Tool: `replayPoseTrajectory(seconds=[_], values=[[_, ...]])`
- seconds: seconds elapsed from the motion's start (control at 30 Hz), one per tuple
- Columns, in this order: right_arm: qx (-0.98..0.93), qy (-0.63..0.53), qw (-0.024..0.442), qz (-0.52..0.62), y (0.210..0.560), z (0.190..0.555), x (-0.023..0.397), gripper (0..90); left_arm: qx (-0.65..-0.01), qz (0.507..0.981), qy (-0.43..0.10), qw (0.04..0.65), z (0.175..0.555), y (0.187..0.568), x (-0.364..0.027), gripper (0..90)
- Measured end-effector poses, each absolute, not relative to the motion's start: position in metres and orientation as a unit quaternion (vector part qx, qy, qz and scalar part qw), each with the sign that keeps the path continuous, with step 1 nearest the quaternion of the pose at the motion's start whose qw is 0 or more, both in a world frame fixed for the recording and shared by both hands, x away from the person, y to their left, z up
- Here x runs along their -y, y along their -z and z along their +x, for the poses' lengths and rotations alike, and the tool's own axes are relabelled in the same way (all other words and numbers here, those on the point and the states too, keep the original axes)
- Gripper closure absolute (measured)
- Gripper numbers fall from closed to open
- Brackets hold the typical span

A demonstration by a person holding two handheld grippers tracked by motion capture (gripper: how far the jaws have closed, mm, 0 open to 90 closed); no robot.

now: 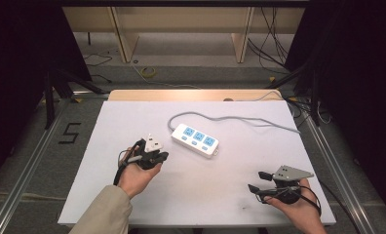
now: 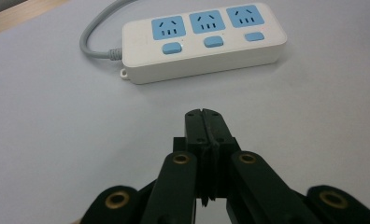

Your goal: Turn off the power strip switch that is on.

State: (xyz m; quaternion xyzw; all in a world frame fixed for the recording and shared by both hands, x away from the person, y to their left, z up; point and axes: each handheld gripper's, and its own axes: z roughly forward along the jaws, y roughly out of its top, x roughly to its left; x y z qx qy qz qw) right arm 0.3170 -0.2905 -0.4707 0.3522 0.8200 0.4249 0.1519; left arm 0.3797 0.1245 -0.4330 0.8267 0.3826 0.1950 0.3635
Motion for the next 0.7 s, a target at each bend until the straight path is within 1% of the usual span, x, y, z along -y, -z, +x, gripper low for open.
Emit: replayPoseTrajectory(seconds=[0.7], values=[[-0.821,-0.423,0.151,0.352,0.471,0.317,0.291,36.8,-0.382,0.830,-0.190,0.359,0.390,0.433,-0.113,89.9]])
